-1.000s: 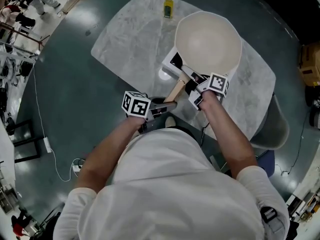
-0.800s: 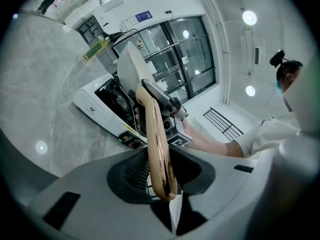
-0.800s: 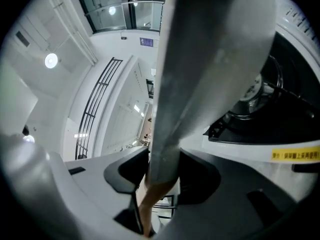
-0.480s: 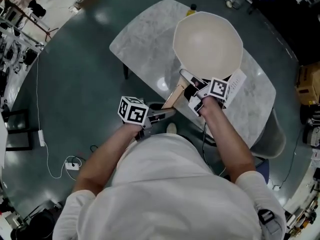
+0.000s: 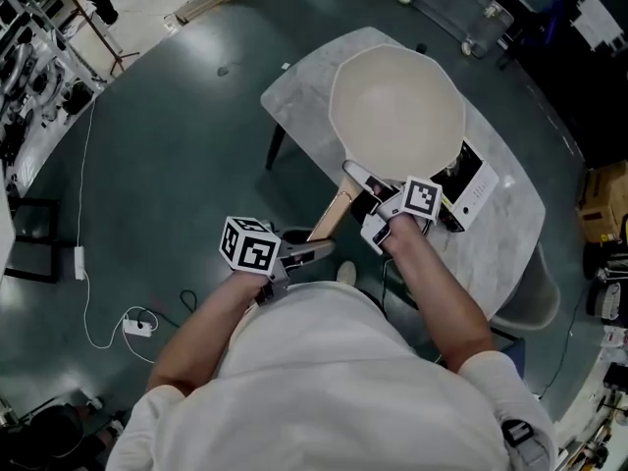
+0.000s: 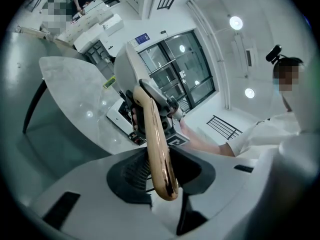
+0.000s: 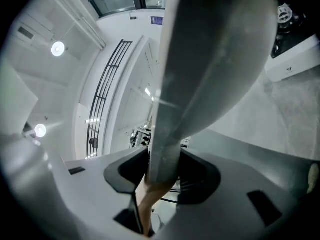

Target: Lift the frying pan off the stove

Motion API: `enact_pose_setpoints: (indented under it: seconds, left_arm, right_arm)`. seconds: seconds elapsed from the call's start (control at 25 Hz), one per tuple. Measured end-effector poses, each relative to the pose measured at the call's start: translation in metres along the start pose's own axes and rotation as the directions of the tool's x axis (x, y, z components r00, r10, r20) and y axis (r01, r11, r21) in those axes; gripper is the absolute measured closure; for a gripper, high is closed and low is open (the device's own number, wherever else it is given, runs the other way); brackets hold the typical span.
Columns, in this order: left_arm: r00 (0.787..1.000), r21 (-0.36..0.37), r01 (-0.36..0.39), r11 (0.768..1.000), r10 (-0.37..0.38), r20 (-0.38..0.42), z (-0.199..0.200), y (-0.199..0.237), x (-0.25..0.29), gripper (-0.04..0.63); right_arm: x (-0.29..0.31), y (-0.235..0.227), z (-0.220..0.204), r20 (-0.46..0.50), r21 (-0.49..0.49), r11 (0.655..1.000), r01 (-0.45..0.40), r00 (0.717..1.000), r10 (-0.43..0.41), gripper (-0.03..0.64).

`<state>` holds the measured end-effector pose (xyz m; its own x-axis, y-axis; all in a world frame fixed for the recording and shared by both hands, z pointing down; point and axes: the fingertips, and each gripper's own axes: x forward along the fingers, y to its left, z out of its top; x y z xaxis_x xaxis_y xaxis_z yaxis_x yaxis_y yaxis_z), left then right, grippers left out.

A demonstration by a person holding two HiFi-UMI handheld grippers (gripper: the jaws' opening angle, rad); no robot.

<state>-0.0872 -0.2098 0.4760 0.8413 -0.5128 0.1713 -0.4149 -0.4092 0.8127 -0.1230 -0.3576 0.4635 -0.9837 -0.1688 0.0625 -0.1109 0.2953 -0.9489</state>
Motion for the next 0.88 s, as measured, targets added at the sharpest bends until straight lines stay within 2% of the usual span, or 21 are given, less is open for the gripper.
enact_pose_setpoints:
  seconds: [0.44, 0.6, 0.88]
  left_arm:
    - [1.000, -0.013, 0.000, 1.000, 0.000, 0.014, -0.062, -0.025, -0.097, 0.466]
    - [1.000, -0.007, 0.012, 1.000, -0.012, 0.017, -0.105, -0.031, -0.125, 0.465]
    - [0.999, -0.016, 0.025, 1.000, -0.024, 0.034, -0.119, -0.046, -0.143, 0.465]
  right_arm:
    - [0.035, 0.037, -0.108, -0.032, -0.004, 1.000, -0.001, 0.999, 0.001, 0.439]
    - [0.034, 0.038, -0.161, -0.034, -0.009, 1.000, 0.002, 0.999, -0.002, 0.439]
    - [0.033, 0.054, -0.183, -0.043, -0.023, 1.000, 0.009, 0.999, -0.010, 0.439]
